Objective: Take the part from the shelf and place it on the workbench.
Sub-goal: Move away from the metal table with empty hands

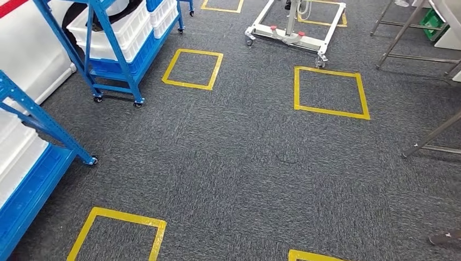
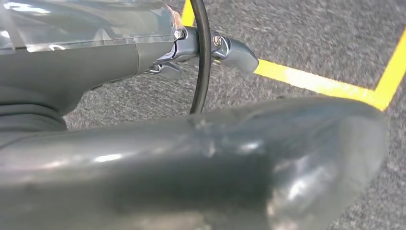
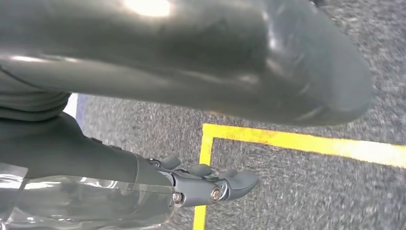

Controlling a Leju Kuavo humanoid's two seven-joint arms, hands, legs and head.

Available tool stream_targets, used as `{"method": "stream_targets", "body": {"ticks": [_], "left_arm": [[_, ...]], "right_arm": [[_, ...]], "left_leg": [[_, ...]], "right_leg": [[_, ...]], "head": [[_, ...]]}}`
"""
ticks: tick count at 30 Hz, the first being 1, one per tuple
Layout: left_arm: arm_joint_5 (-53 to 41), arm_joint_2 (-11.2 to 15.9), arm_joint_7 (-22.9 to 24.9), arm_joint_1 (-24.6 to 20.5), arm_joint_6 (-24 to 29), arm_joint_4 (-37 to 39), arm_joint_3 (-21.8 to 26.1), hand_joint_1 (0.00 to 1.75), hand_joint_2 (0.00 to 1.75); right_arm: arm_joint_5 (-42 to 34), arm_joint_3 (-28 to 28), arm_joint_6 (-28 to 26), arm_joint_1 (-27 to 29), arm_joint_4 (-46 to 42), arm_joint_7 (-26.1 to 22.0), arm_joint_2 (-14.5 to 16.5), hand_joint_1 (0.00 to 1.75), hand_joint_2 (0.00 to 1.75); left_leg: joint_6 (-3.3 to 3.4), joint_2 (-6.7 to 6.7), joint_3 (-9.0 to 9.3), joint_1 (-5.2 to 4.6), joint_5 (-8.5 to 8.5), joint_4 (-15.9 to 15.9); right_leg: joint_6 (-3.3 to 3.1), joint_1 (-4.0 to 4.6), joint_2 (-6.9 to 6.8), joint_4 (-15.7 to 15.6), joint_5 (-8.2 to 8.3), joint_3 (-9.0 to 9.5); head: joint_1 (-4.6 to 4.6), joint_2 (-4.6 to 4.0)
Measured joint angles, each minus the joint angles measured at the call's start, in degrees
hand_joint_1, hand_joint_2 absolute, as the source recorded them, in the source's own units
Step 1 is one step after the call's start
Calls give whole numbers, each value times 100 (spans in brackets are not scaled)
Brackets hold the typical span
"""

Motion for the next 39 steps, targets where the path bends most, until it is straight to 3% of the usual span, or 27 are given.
{"method": "stream_targets", "body": {"ticks": [1, 2, 4, 6, 9, 11, 14, 15, 16, 17, 19, 21, 23, 24, 26, 27, 29, 31, 32, 33, 36, 38, 39], "left_arm": [[0, 9, 0, 2, 1, 0, 5, 0, 0], [0, 17, 0, 5, 1, 0, 10, 0, 0], [-2, 38, -3, 7, 1, 0, 18, 0, 0], [-12, 55, -12, 0, -7, -1, 30, 0, 0], [-39, 85, -22, 15, -19, -10, 52, 0, 0], [-49, 101, -25, 22, -38, -26, 60, 0, 0], [-69, 133, -36, 23, -86, -77, 66, 0, 0], [-81, 145, -40, 25, -98, -93, 68, 0, 0], [-94, 156, -44, 28, -105, -110, 72, 0, 0], [-109, 163, -48, 28, -109, -123, 76, 0, 0], [-131, 171, -57, 28, -114, -146, 85, 0, 0], [-153, 178, -67, 7, -116, -161, 94, 0, 0], [-169, 189, -78, -9, -116, -174, 102, 0, 0], [-174, 193, -86, -2, -116, -179, 107, 0, 0], [-192, 195, -97, 22, -116, -184, 115, 0, 0], [-205, 195, -101, 27, -116, -184, 118, 0, 0], [-228, 199, -103, 23, -116, -184, 128, 0, 0], [-242, 204, -102, 33, -116, -185, 157, 0, 0], [-246, 205, -102, 44, -116, -185, 174, 0, 0], [-255, 205, -101, 55, -115, -185, 189, 0, 0], [-279, 207, -102, 48, -115, -188, 204, 0, 0], [-287, 206, -102, 41, -116, -190, 210, 0, 0], [-289, 205, -102, 46, -116, -191, 218, 0, 0]], "right_arm": [[1, -2, 0, 3, 4, -3, 3, 0, 0], [-3, -5, 1, 0, 8, -9, 5, 0, 0], [-27, -25, 24, -15, 14, -49, 11, 0, 0], [-51, -60, 66, -34, 20, -120, 17, 0, 0], [-55, -80, 131, -63, 34, -250, 29, 0, 0], [-55, -83, 188, -71, 44, -332, 34, 0, 0], [-55, -86, 295, -70, 78, -440, 45, 0, 0], [-54, -87, 319, -70, 93, -474, 49, 0, 0], [-52, -87, 333, -71, 107, -510, 50, 0, 0], [-46, -87, 339, -71, 119, -544, 52, 0, 0], [-18, -87, 335, -70, 133, -593, 52, 0, 0], [32, -87, 316, -62, 144, -607, 55, 0, 0], [72, -86, 302, -56, 157, -607, 60, 0, 0], [88, -86, 299, -61, 163, -601, 61, 0, 0], [112, -85, 299, -68, 173, -583, 61, 0, 0], [128, -85, 298, -70, 177, -566, 61, 0, 0], [159, -86, 295, -64, 181, -527, 60, 0, 0], [183, -87, 293, -60, 183, -482, 60, 0, 0], [191, -87, 292, -61, 184, -467, 60, 0, 0], [198, -87, 293, -64, 185, -450, 61, 0, 0], [238, -87, 293, -70, 195, -397, 68, 0, 0], [266, -87, 292, -78, 200, -357, 75, 0, 0], [275, -86, 291, -89, 201, -344, 76, 0, 0]], "left_leg": [[-36, 27, 1, 16, -6, 77], [-69, 47, 114, 30, 88, -70], [-107, 112, 572, 54, 369, -821], [-40, 139, 890, 42, 507, -1363], [115, 113, 930, 22, 544, -1466], [197, 110, 945, 40, 598, -1525], [254, 98, 916, 47, 648, -1553], [252, 88, 903, 46, 653, -1552], [246, 74, 897, 45, 657, -1550], [238, 58, 897, 46, 660, -1548], [198, -19, 909, 55, 662, -1544], [119, -108, 889, 57, 667, -1537], [33, -179, 859, 65, 691, -1543], [-9, -216, 850, 78, 704, -1549], [-61, -163, 779, 96, 609, -1423], [-73, -99, 680, 98, 464, -1212], [-82, 8, 359, 95, 54, -482], [-87, 27, 130, 93, -153, 96], [-76, 42, 166, 89, -93, 82], [-55, 74, 313, 80, 56, -159], [65, 398, 917, -2, 487, -1289], [120, 475, 998, -56, 523, -1510], [138, 405, 988, -53, 546, -1534]], "right_leg": [[13, -12, -46, 27, -11, -21], [31, -28, -80, 60, -23, -40], [87, -59, -136, 155, -64, -75], [154, -65, -170, 251, -111, -105], [233, -73, -176, 287, -121, -118], [296, -95, -86, 445, -253, -183], [384, -178, 69, 1426, -816, -634], [406, -207, 80, 1750, -933, -787], [422, -233, 82, 1904, -941, -860], [434, -255, 83, 1836, -835, -824], [441, -307, 196, 1102, -429, -459], [433, -315, 373, 433, -185, -134], [403, -274, 386, 295, -170, -81], [363, -269, 328, 278, -153, -82], [266, -261, 213, 227, -116, -69], [219, -257, 148, 201, -102, -65], [162, -213, 16, 193, -105, -70], [136, -161, -117, 200, -117, -74], [126, -139, -177, 207, -124, -72], [118, -121, -234, 214, -134, -63], [139, -79, -391, 249, -176, -29], [178, -72, -486, 261, -190, -21], [199, -76, -534, 258, -192, -12]], "head": [[0, 0], [-1, 0], [-1, 0], [-1, 0], [-1, 0], [1, 0], [1, 0], [1, 0], [1, 0], [1, 0], [1, 0], [1, 0], [1, 0], [1, 0], [0, 0], [-1, 0], [-1, 0], [-1, 0], [-1, 0], [-1, 0], [-1, 0], [-1, 0], [-1, 0]]}}
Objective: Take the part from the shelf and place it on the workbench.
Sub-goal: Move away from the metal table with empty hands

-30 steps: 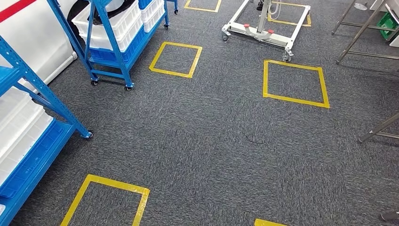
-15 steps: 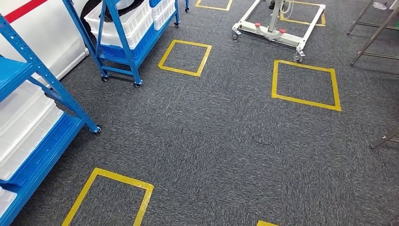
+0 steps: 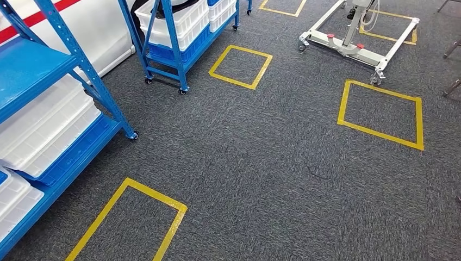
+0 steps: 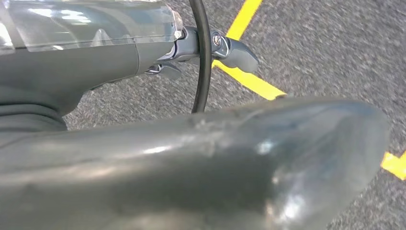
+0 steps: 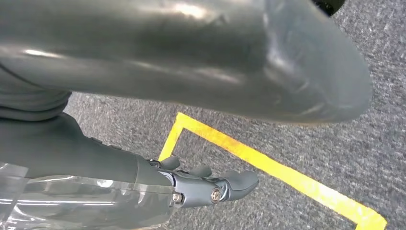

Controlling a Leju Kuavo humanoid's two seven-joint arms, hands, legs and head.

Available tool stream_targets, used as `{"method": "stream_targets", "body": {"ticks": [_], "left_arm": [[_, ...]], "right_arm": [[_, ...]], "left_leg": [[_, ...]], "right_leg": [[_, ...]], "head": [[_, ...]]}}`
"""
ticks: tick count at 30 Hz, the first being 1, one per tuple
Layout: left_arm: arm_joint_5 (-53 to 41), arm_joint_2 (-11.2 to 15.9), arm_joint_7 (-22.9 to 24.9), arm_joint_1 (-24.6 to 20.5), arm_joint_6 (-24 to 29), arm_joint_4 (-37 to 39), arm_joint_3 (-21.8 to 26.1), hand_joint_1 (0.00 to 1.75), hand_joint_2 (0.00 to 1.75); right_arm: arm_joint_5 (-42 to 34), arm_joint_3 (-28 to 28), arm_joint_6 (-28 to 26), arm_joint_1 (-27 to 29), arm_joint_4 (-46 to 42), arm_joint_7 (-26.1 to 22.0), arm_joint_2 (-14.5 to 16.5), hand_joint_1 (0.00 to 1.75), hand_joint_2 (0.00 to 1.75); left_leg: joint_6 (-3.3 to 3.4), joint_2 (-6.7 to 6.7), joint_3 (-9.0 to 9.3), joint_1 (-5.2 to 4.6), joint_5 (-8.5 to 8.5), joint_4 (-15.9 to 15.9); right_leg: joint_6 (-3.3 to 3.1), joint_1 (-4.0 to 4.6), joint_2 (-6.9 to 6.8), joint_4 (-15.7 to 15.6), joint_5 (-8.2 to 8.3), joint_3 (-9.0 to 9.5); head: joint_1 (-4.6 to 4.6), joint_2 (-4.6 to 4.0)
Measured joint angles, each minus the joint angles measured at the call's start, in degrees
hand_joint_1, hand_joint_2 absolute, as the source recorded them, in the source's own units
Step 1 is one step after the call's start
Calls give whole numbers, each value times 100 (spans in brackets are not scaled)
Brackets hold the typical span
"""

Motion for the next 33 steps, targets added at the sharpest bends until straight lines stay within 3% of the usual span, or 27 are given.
{"method": "stream_targets", "body": {"ticks": [1, 3, 5, 7, 8, 9, 10, 12, 14, 16, 18, 20, 22, 23, 24, 25, 27, 28, 29, 31, 32, 33], "left_arm": [[-2, -4, 1, 9, 0, -1, 9, 0, 0], [-9, -14, 4, 10, -1, -4, 24, 0, 0], [-22, -24, 8, -9, -10, -7, 30, 0, 0], [-38, -30, 9, -17, -28, -8, 36, 0, 0], [-44, -35, 9, -14, -38, -8, 41, 0, 0], [-48, -42, 11, -13, -46, -8, 48, 0, 0], [-52, -52, 15, -13, -52, -8, 57, 0, 0], [-64, -68, 25, -24, -65, -23, 80, 0, 0], [-76, -78, 33, -30, -79, -45, 108, 0, 0], [-92, -96, 40, -11, -85, -55, 129, 0, 0], [-109, -115, 44, 7, -85, -57, 138, 0, 0], [-118, -122, 45, -11, -85, -59, 141, 0, 0], [-121, -126, 45, -29, -85, -60, 142, 0, 0], [-122, -128, 46, -24, -85, -60, 142, 0, 0], [-123, -130, 47, -13, -85, -60, 143, 0, 0], [-124, -131, 48, -4, -85, -60, 143, 0, 0], [-126, -131, 50, -7, -85, -71, 143, 0, 0], [-128, -133, 49, -16, -85, -78, 143, 0, 0], [-129, -135, 48, -20, -85, -86, 144, 0, 0], [-132, -141, 47, -7, -85, -92, 153, 0, 0], [-133, -146, 48, 3, -85, -92, 160, 0, 0], [-136, -152, 49, 5, -84, -93, 166, 0, 0]], "right_arm": [[5, 0, -1, -8, 0, 11, -1, 0, 0], [11, 0, -7, -9, 1, 24, -2, 0, 0], [26, 0, -16, 3, 2, 48, -2, 0, 0], [49, 1, -18, 9, 3, 75, -2, 0, 0], [60, 1, -18, 10, 3, 86, -2, 0, 0], [70, 0, -18, 10, 3, 95, -3, 0, 0], [83, -1, -18, 14, 3, 103, -5, 0, 0], [109, -2, -18, 25, 5, 118, -10, 0, 0], [127, -5, -18, 27, 8, 127, -11, 0, 0], [149, -8, -18, 14, 8, 133, -14, 0, 0], [169, -10, -18, 12, 8, 142, -18, 0, 0], [179, -15, -18, 29, 8, 158, -20, 0, 0], [185, -31, -18, 42, 8, 173, -21, 0, 0], [187, -40, -18, 42, 8, 179, -21, 0, 0], [189, -48, -17, 39, 8, 182, -22, 0, 0], [189, -52, -14, 34, 8, 184, -22, 0, 0], [190, -57, -4, 24, 8, 185, -20, 0, 0], [190, -61, 0, 19, 9, 186, -20, 0, 0], [192, -66, 2, 11, 9, 189, -20, 0, 0], [201, -74, 3, -16, 10, 202, -21, 0, 0], [205, -78, 3, -25, 10, 212, -25, 0, 0], [209, -81, 4, -27, 10, 221, -27, 0, 0]], "left_leg": [[22, -54, 11, 16, 26, -29], [73, -171, 25, 65, 88, -93], [99, -285, 1, 82, 128, -107], [95, -420, -30, 86, 147, -100], [86, -496, -34, 92, 151, -94], [71, -577, -32, 103, 152, -83], [47, -656, -30, 118, 146, -65], [-36, -805, -63, 140, 135, -14], [-135, -924, -124, 150, 156, 7], [-217, -998, -168, 171, 186, -12], [-255, -763, -257, 176, 66, 145], [-265, -440, -550, 165, -316, 802], [-270, -365, -897, 164, -663, 1603], [-262, -357, -948, 161, -689, 1766], [-246, -344, -872, 155, -599, 1677], [-219, -308, -679, 142, -424, 1354], [-135, -83, -204, 87, -101, 492], [-97, 4, -61, 58, -18, 204], [-66, 57, -6, 33, 7, 64], [-22, -41, -23, 26, 35, 17], [1, -91, -16, 39, 63, -13], [33, -145, -10, 57, 97, -44]], "right_leg": [[27, -6, -8, 9, -19, 9], [96, -25, 205, 240, -212, -71], [158, -80, 517, 910, -604, -376], [204, -145, 616, 1548, -832, -679], [226, -176, 627, 1597, -774, -706], [250, -208, 645, 1410, -600, -620], [276, -244, 708, 1031, -362, -442], [305, -284, 973, 314, -68, -115], [271, -268, 1104, 89, -41, -36], [185, -247, 972, 67, -5, -43], [80, -239, 832, 23, 28, -34], [8, -202, 668, 5, 41, -47], [-18, -153, 489, 12, 37, -66], [-27, -134, 407, 16, 32, -69], [-33, -118, 334, 20, 27, -66], [-37, -105, 263, 24, 20, -54], [-25, -79, 134, 36, 1, -30], [-7, -67, 83, 42, -7, -23], [14, -60, 35, 45, -12, -19], [65, -54, -45, 39, -14, -5], [99, -62, 0, 58, -35, -1], [134, -74, 133, 148, -112, -34]], "head": [[-1, 0], [4, 0], [9, 0], [9, 0], [9, 0], [9, 0], [9, 0], [9, 0], [8, 0], [8, 0], [7, 0], [6, 0], [7, 0], [7, 0], [7, 0], [7, 0], [7, 0], [7, 0], [7, 0], [8, 0], [8, 0], [8, 0]]}}
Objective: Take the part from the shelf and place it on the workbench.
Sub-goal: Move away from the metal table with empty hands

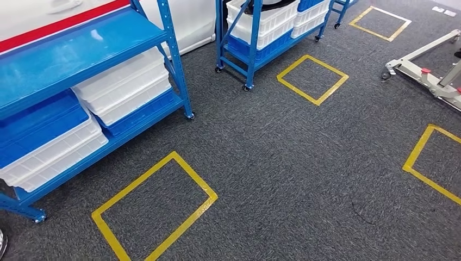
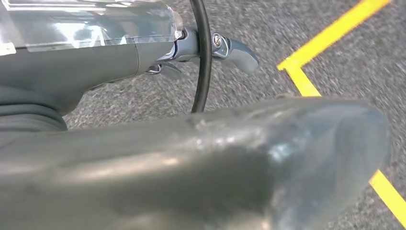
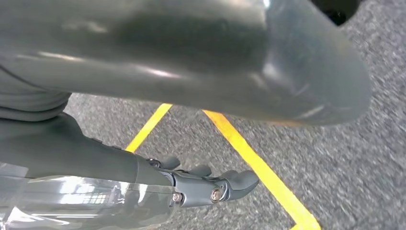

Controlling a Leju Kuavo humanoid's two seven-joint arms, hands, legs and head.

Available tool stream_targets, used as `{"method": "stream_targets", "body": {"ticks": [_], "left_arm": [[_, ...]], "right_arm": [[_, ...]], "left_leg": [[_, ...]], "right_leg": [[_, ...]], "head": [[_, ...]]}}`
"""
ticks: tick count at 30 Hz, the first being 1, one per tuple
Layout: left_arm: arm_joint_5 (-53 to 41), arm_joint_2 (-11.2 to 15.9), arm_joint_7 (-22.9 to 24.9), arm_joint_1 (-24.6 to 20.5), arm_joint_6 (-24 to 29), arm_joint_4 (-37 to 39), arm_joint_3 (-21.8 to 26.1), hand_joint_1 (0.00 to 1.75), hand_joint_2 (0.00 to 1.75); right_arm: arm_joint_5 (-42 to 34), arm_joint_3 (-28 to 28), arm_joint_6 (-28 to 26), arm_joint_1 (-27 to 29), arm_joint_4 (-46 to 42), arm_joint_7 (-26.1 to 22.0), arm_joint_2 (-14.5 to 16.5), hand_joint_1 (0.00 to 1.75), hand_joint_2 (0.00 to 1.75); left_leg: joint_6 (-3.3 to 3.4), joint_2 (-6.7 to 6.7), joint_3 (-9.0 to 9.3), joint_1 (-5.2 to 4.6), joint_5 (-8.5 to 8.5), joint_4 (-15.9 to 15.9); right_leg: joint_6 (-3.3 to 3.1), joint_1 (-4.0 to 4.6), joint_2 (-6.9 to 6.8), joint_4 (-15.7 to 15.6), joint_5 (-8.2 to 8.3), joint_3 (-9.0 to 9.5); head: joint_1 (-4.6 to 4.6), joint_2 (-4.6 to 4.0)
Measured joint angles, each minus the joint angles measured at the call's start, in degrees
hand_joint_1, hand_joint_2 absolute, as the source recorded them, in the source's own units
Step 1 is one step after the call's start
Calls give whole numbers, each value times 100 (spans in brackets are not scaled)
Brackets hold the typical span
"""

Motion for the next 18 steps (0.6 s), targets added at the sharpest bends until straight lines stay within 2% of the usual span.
{"method": "stream_targets", "body": {"ticks": [2, 3, 4, 5, 6, 7, 8, 9, 10, 11, 12, 13, 14, 15, 16, 18], "left_arm": [[-6, -10, 1, -20, 2, -1, 5, 0, 0], [-8, -10, 1, -33, 3, -2, 5, 0, 0], [-9, -12, 1, -40, 3, -2, 7, 0, 0], [-10, -13, 1, -40, 3, -2, 8, 0, 0], [-11, -15, 1, -38, 3, -2, 9, 0, 0], [-12, -20, 1, -35, 3, -2, 11, 0, 0], [-12, -24, 1, -34, 3, -2, 12, 0, 0], [-12, -28, 1, -39, 3, -2, 13, 0, 0], [-12, -31, 0, -45, 4, -2, 13, 0, 0], [-12, -31, -2, -49, 7, -2, 14, 0, 0], [-12, -31, -4, -50, 10, -2, 15, 0, 0], [-12, -31, -6, -46, 14, -2, 19, 0, 0], [-12, -34, -8, -38, 17, -2, 22, 0, 0], [-12, -38, -10, -32, 18, -1, 26, 0, 0], [-12, -42, -12, -34, 22, -1, 30, 0, 0], [-11, -47, -17, -56, 31, -1, 36, 0, 0]], "right_arm": [[8, -8, 0, 15, 1, 13, -5, 0, 0], [12, -10, 0, 22, 1, 15, -5, 0, 0], [14, -11, 0, 28, 2, 17, -5, 0, 0], [15, -11, 0, 30, 2, 19, -6, 0, 0], [15, -11, 0, 31, 2, 21, -8, 0, 0], [15, -11, 0, 31, 2, 22, -11, 0, 0], [15, -12, 0, 36, 2, 22, -15, 0, 0], [16, -14, 0, 41, 2, 24, -19, 0, 0], [16, -16, 0, 44, 2, 26, -20, 0, 0], [17, -18, 0, 44, 2, 28, -21, 0, 0], [19, -21, 0, 40, 2, 30, -22, 0, 0], [20, -22, 0, 32, 2, 31, -23, 0, 0], [22, -23, 0, 27, 1, 32, -25, 0, 0], [25, -25, 0, 26, 1, 33, -27, 0, 0], [27, -27, 0, 30, 1, 34, -28, 0, 0], [36, -35, 0, 50, 0, 38, -30, 0, 0]], "left_leg": [[52, -110, -15, 26, 61, -37], [69, -172, -41, 29, 79, -35], [72, -240, -62, 29, 90, -30], [67, -312, -75, 31, 98, -24], [58, -390, -81, 36, 104, -16], [43, -473, -82, 46, 105, -4], [19, -554, -86, 57, 103, 15], [-15, -628, -103, 60, 94, 47], [-57, -696, -129, 62, 91, 76], [-101, -752, -161, 61, 94, 93], [-145, -805, -189, 64, 107, 94], [-187, -863, -214, 72, 127, 79], [-217, -853, -234, 81, 128, 87], [-239, -761, -277, 82, 80, 158], [-254, -618, -364, 78, -36, 336], [-272, -314, -677, 72, -424, 1027]], "right_leg": [[65, -44, 354, 533, -338, -244], [86, -62, 464, 927, -540, -437], [105, -80, 499, 1284, -677, -612], [123, -98, 507, 1489, -704, -717], [138, -118, 511, 1470, -606, -715], [152, -143, 530, 1213, -405, -597], [166, -174, 609, 808, -172, -408], [176, -198, 757, 421, -6, -230], [166, -210, 872, 139, 97, -110], [146, -208, 959, 4, 124, -62], [112, -190, 973, -14, 113, -66], [64, -183, 897, -23, 131, -72], [18, -184, 825, -43, 150, -69], [-35, -187, 753, -67, 168, -64], [-84, -189, 674, -92, 184, -63], [-143, -153, 510, -103, 188, -71]], "head": [[1, 0], [1, 0], [1, 0], [1, 0], [1, 0], [1, 0], [1, 0], [1, 0], [-1, 0], [-1, 0], [-1, 0], [-2, 0], [-1, 0], [-2, 0], [-2, 0], [-2, 0]]}}
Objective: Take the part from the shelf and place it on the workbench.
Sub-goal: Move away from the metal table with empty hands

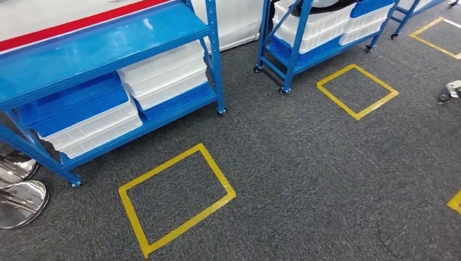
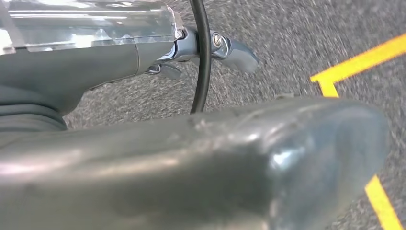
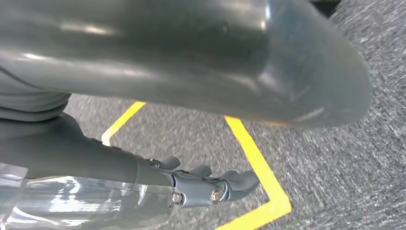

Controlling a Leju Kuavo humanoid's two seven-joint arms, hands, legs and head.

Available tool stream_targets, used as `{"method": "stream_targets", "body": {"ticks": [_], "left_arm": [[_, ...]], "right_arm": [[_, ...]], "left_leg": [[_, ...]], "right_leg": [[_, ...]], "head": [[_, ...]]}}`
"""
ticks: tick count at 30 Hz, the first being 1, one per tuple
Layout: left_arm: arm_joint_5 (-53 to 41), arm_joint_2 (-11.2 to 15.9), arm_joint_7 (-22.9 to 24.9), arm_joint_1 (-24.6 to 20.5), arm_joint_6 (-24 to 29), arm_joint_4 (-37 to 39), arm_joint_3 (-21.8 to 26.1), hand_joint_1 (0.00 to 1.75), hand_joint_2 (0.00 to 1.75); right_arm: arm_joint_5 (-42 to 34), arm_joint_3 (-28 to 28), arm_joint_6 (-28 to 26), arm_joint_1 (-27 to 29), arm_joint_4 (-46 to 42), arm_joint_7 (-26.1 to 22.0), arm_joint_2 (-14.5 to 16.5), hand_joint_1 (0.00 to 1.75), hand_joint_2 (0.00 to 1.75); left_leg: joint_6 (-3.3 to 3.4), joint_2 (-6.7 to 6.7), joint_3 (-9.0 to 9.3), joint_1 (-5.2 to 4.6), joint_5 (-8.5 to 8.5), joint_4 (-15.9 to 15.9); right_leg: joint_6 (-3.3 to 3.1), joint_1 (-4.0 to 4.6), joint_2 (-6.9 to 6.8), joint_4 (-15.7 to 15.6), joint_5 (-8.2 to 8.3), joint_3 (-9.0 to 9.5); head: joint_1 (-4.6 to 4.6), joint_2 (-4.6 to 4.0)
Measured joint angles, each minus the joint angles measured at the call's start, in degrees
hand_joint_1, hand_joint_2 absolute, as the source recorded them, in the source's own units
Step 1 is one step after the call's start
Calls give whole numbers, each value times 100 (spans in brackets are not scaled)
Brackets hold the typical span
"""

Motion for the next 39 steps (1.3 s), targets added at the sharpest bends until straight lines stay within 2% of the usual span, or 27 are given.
{"method": "stream_targets", "body": {"ticks": [2, 3, 4, 5, 7, 9, 11, 12, 13, 15, 16, 17, 18, 19, 20, 22, 24, 26, 27, 29, 31, 32, 33, 34, 35, 37, 39], "left_arm": [[1, 1, -3, -14, 3, 0, 10, 0, 0], [1, 1, -4, -8, 3, 1, 15, 0, 0], [1, 1, -5, 2, 3, 1, 19, 0, 0], [1, 1, -5, 9, 3, 0, 22, 0, 0], [1, 5, -8, -5, 3, -1, 26, 0, 0], [1, 8, -12, -13, 3, -2, 29, 0, 0], [1, 9, -15, 9, 3, -1, 40, 0, 0], [1, 7, -17, 18, 3, -1, 47, 0, 0], [2, 5, -20, 18, 3, -1, 52, 0, 0], [5, 1, -25, -1, 3, -2, 58, 0, 0], [7, 1, -24, -10, 3, -1, 61, 0, 0], [9, 1, -24, -14, 3, -1, 64, 0, 0], [9, 0, -24, -12, 3, -1, 68, 0, 0], [9, -2, -24, -7, 3, 0, 71, 0, 0], [8, -4, -24, -5, 3, 0, 73, 0, 0], [8, -13, -24, -8, 3, 1, 75, 0, 0], [8, -17, -25, -11, 2, -1, 76, 0, 0], [12, -14, -33, -6, -10, -2, 80, 0, 0], [19, -13, -44, 0, -20, -2, 83, 0, 0], [42, -14, -79, -7, -46, -2, 88, 0, 0], [70, -19, -123, -28, -85, -2, 89, 0, 0], [81, -19, -140, -32, -108, -2, 89, 0, 0], [85, -19, -152, -27, -128, -2, 90, 0, 0], [86, -19, -157, -17, -142, -2, 91, 0, 0], [86, -19, -160, -8, -149, -2, 93, 0, 0], [86, -15, -161, -4, -152, -2, 97, 0, 0], [85, -10, -167, -13, -152, -2, 101, 0, 0]], "right_arm": [[8, -12, 1, 13, 1, 5, -3, 0, 0], [10, -16, 2, 12, 1, 8, -4, 0, 0], [10, -19, 2, 6, 1, 10, -5, 0, 0], [10, -20, 2, -1, 2, 11, -6, 0, 0], [10, -21, 2, -8, 2, 11, -5, 0, 0], [10, -23, 2, -21, 2, 11, -5, 0, 0], [10, -25, 3, -51, 1, 11, -7, 0, 0], [11, -25, 4, -59, 1, 10, -11, 0, 0], [11, -25, 4, -60, 1, 10, -16, 0, 0], [18, -26, 3, -46, 1, 13, -24, 0, 0], [23, -26, 3, -39, 2, 16, -23, 0, 0], [30, -27, 3, -34, 2, 20, -23, 0, 0], [38, -28, 2, -31, 2, 22, -25, 0, 0], [44, -28, 1, -29, 2, 23, -28, 0, 0], [51, -29, 1, -29, 2, 24, -33, 0, 0], [62, -33, 0, -22, 2, 23, -46, 0, 0], [66, -37, 0, -27, 2, 20, -52, 0, 0], [62, -42, -10, -43, 2, 20, -54, 0, 0], [51, -52, -31, -48, 2, 20, -55, 0, 0], [17, -92, -87, -44, 1, 10, -56, 0, 0], [-7, -135, -113, -18, 0, -5, -58, 0, 0], [-14, -153, -112, -4, 0, -9, -60, 0, 0], [-18, -167, -111, 4, 0, -13, -61, 0, 0], [-21, -180, -110, 7, 0, -13, -62, 0, 0], [-22, -192, -110, 5, 0, -13, -63, 0, 0], [-22, -208, -109, -1, 1, -13, -61, 0, 0], [-22, -219, -109, -8, 1, -13, -58, 0, 0]], "left_leg": [[-16, 88, -276, 4, -259, 652], [-13, 103, -276, 3, -234, 706], [-2, 125, -158, 2, -107, 524], [23, 188, 62, -6, 82, 144], [99, 415, 476, -52, 337, -627], [163, 510, 602, -99, 384, -915], [221, 393, 606, -86, 429, -966], [256, 336, 628, -68, 461, -1015], [293, 278, 646, -47, 500, -1061], [339, 160, 643, -30, 550, -1100], [350, 94, 626, -32, 560, -1095], [352, 24, 615, -33, 563, -1089], [350, -53, 612, -35, 563, -1080], [344, -134, 613, -34, 561, -1068], [333, -216, 616, -33, 556, -1051], [288, -363, 600, -34, 536, -1002], [215, -465, 556, -40, 530, -972], [137, -535, 523, -35, 545, -981], [108, -481, 502, -35, 522, -950], [66, -224, 345, -41, 318, -613], [34, 29, -11, -37, -38, 140], [23, 74, -176, -33, -158, 488], [20, 95, -263, -32, -182, 678], [30, 105, -234, -33, -89, 632], [52, 112, -95, -37, 87, 367], [143, 160, 320, -72, 416, -445], [227, 210, 551, -118, 472, -903]], "right_leg": [[-17, 37, -180, 9, -9, -12], [-21, 49, -262, 13, -15, -12], [-21, 57, -335, 17, -23, -5], [-15, 65, -404, 21, -33, 10], [19, 90, -534, 28, -62, 42], [78, 103, -642, 23, -77, 68], [144, 100, -718, 1, -80, 106], [175, 94, -652, 30, -119, 111], [201, 85, -513, 158, -225, 67], [238, 53, -159, 751, -582, -200], [250, 40, -63, 1127, -753, -384], [261, 33, -28, 1407, -834, -528], [269, 28, -16, 1505, -798, -591], [271, 24, -4, 1387, -652, -551], [267, 15, 37, 1068, -423, -417], [249, 0, 260, 342, -78, -103], [220, 7, 384, 47, 1, 11], [161, 21, 286, 33, 24, 0], [119, 18, 239, 10, 37, 4], [31, -2, 139, -37, 43, 12], [-12, 21, 43, -44, 12, 15], [-16, 34, -6, -42, -3, 25], [-15, 44, -48, -39, -21, 42], [-9, 51, -79, -36, -41, 70], [-1, 56, -104, -34, -63, 105], [30, 75, -152, -33, -120, 182], [90, 84, -190, -48, -158, 234]], "head": [[1, 0], [1, 0], [1, 0], [1, 0], [2, 0], [2, 0], [1, 0], [3, 0], [4, 0], [9, 0], [8, 0], [9, 0], [8, 0], [8, 0], [9, 0], [9, 0], [7, 0], [7, 0], [7, 0], [4, 0], [2, 0], [2, 0], [3, 0], [2, 0], [2, 0], [2, 0], [3, 0]]}}
